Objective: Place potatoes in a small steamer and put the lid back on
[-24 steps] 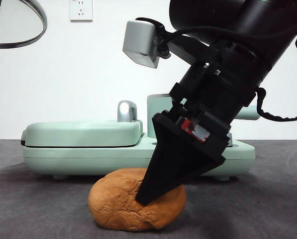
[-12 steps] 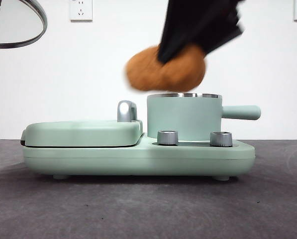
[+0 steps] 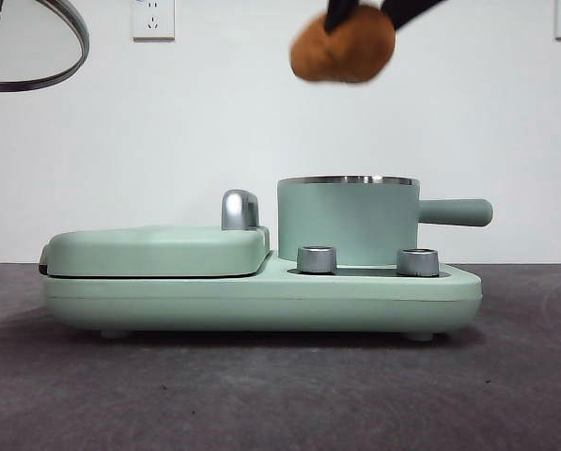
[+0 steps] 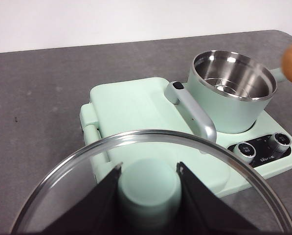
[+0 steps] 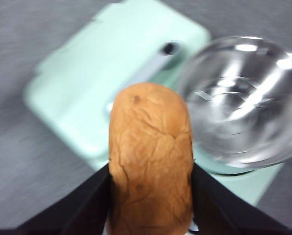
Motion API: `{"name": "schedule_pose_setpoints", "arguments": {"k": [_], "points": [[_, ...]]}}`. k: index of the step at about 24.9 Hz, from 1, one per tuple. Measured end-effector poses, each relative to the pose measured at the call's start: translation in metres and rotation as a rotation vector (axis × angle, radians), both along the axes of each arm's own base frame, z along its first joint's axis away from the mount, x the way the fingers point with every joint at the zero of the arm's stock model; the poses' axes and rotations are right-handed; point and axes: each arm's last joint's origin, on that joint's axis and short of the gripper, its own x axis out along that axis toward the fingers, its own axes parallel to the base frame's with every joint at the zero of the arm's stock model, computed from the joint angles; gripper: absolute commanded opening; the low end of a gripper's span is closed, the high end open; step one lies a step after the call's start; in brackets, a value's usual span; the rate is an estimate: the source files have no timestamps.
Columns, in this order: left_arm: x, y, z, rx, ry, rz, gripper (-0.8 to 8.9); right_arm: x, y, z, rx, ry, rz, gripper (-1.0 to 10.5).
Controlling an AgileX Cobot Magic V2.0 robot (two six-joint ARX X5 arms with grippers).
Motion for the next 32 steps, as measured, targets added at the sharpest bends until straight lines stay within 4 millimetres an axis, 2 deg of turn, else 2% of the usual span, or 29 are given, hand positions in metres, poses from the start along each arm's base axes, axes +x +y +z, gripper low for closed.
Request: {"name": "schedule_pose_setpoints", "arguments": {"k": [5, 12, 21, 32], "points": [[0.000, 0.000, 0.000, 0.000, 0.000, 0.000, 0.09, 0.049, -0.002, -0.022, -0.088, 0.019, -0.081, 1.8], [0.000, 0.000, 0.000, 0.000, 0.000, 0.000, 0.09, 0.091, 0.004, -0.045, -0.118, -0.028, -0.073, 1.8], [0.000, 0.000, 0.000, 0.000, 0.000, 0.000, 0.09, 0.119, 0.011, -0.069, -0.115, -0.074, -0.071, 1.8], [0.000, 0.000, 0.000, 0.000, 0.000, 0.000, 0.10, 0.132, 0.017, -0.101, -0.154, -0.007, -0.064, 1.8]]}}
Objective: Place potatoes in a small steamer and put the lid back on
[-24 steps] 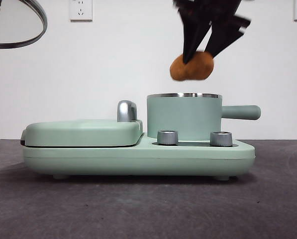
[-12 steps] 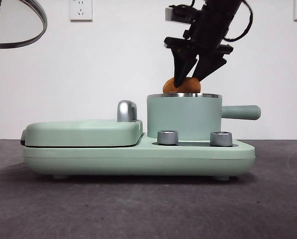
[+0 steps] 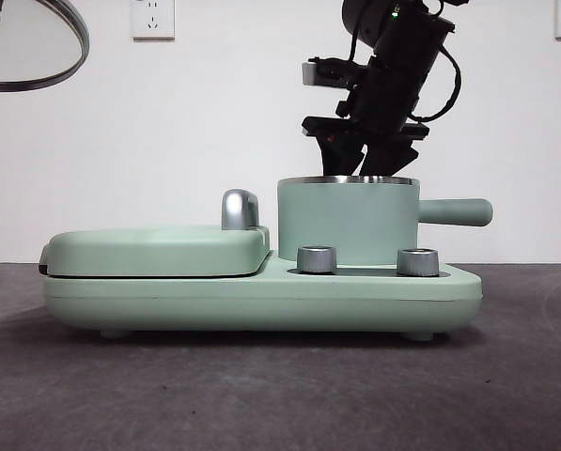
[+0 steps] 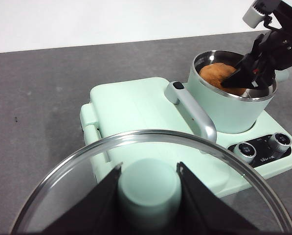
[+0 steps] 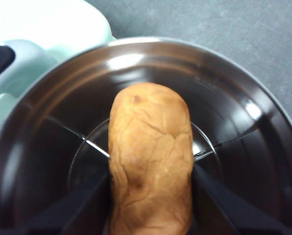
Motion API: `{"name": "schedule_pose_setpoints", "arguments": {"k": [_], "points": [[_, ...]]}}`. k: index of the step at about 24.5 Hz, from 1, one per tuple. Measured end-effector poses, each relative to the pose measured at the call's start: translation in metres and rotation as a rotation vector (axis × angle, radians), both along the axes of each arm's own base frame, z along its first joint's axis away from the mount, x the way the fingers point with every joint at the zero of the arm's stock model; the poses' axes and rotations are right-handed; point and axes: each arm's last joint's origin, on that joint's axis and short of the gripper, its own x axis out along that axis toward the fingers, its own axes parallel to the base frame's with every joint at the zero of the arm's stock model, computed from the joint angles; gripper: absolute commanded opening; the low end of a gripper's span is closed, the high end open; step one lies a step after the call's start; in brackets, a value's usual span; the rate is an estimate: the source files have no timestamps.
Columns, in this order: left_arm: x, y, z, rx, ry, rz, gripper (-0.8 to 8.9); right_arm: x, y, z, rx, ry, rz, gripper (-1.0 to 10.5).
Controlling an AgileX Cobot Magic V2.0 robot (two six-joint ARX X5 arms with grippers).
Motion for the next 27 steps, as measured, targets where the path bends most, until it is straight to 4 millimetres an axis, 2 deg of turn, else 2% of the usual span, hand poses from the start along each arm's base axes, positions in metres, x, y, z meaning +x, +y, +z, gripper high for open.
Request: {"name": "schedule_pose_setpoints", "arguments": {"k": [2, 6, 10, 12, 14, 15, 16, 17, 23, 27], "points": [[0.000, 0.000, 0.000, 0.000, 0.000, 0.000, 0.10, 0.000, 0.000, -0.001, 0.000, 0.001, 0.000, 1.9], [0.000, 0.000, 0.000, 0.000, 0.000, 0.000, 0.09, 0.001, 0.000, -0.001, 0.003, -0.001, 0.002, 3.2], [0.000, 0.000, 0.000, 0.000, 0.000, 0.000, 0.09, -0.001, 0.000, 0.007, 0.009, -0.037, 0.013, 3.2], [0.000, 0.000, 0.000, 0.000, 0.000, 0.000, 0.09, -0.019, -0.009, 0.041, 0.034, -0.093, 0.014, 3.2], [0.000, 0.000, 0.000, 0.000, 0.000, 0.000, 0.09, -0.052, -0.025, 0.087, 0.067, -0.161, 0.014, 3.2], [0.000, 0.000, 0.000, 0.000, 0.000, 0.000, 0.10, -0.066, -0.032, 0.104, 0.081, -0.193, 0.013, 3.2], [0.000, 0.000, 0.000, 0.000, 0.000, 0.000, 0.09, -0.076, -0.040, 0.113, 0.097, -0.226, 0.005, 3.2], [0.000, 0.000, 0.000, 0.000, 0.000, 0.000, 0.09, -0.085, -0.046, 0.114, 0.102, -0.238, 0.000, 3.2], [0.000, 0.000, 0.000, 0.000, 0.000, 0.000, 0.09, -0.159, -0.088, 0.083, 0.113, -0.277, -0.031, 3.2], [0.000, 0.000, 0.000, 0.000, 0.001, 0.000, 0.09, -0.194, -0.104, 0.065, 0.124, -0.292, -0.039, 3.2]]}}
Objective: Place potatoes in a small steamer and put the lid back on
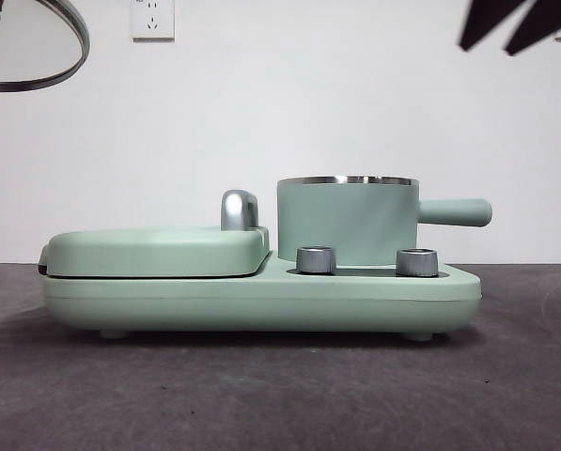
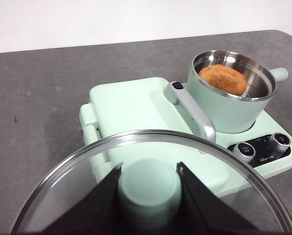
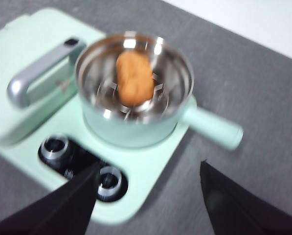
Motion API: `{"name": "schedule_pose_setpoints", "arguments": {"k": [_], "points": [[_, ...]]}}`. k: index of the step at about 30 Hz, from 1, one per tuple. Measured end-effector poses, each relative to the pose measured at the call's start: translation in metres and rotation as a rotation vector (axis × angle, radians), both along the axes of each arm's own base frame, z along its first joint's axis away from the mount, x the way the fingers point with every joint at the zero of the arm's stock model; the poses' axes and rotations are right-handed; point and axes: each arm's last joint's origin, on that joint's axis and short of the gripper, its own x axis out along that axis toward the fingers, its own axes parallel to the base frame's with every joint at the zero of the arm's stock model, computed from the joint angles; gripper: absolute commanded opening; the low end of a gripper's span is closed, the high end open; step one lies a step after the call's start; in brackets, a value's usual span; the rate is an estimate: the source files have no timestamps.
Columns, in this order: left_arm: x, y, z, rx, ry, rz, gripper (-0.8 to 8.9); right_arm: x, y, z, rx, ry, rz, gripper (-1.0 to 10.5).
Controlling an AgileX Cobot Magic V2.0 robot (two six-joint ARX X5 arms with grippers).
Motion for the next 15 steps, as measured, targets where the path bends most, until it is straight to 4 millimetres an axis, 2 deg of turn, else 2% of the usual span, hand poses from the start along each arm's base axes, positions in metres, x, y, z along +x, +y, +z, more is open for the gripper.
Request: {"name": "schedule_pose_setpoints", "arguments": {"k": [6, 11, 15], "points": [[0.006, -0.002, -0.003, 0.007, 0.023, -0.003, 0.09, -0.044, -0.019, -0.023, 0.058, -0.031, -0.023, 3.2], [0.018, -0.009, -0.001, -0.024, 0.000, -0.074, 0.09, -0.076, -0.033, -0.027, 0.138, -0.091, -0.048, 3.2], [0.037, -0.018, 0.002, -0.036, -0.069, -0.124, 0.09, -0.091, -0.040, -0.025, 0.172, -0.118, -0.084, 3.2]]}}
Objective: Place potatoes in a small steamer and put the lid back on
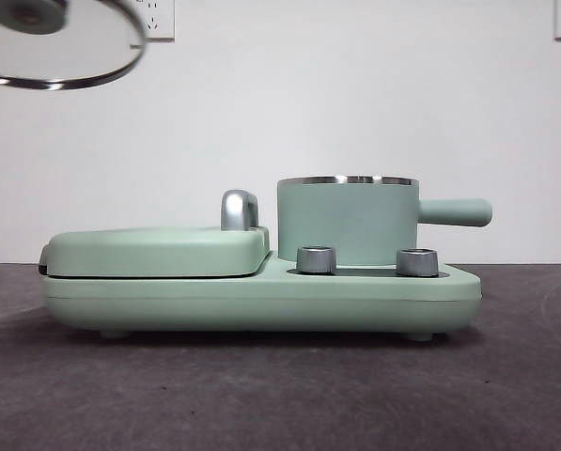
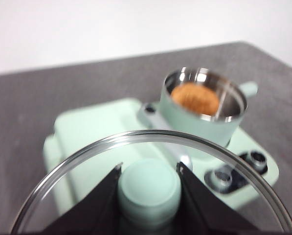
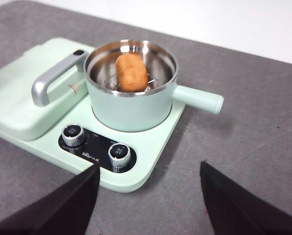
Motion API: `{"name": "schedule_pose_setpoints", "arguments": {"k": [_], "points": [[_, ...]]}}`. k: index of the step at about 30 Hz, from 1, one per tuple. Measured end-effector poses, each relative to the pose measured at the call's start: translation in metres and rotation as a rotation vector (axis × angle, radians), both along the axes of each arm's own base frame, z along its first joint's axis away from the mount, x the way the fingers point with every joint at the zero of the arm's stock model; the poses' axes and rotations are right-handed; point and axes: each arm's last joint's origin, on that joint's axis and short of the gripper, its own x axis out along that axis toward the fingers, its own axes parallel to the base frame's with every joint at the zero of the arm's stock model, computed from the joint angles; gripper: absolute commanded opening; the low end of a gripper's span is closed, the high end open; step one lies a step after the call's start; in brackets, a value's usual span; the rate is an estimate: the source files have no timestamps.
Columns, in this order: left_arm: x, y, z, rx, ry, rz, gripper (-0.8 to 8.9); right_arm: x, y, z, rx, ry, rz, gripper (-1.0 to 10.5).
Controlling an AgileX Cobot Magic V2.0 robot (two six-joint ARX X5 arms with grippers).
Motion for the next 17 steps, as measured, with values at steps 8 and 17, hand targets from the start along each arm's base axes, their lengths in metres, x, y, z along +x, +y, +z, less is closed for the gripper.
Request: {"name": "schedule_pose_setpoints", "arguments": {"k": [8, 17], "points": [[0.056, -0.033, -0.014, 0.030, -0.118, -0.074, 0.09, -0.006, -0.003, 0.001, 0.020, -0.014, -0.028, 3.2], [0.106, -0.088, -0.026, 0.078, -0.147, -0.196, 0.09, -0.006, -0.004, 0.000, 0.016, -0.006, -0.032, 3.2]]}}
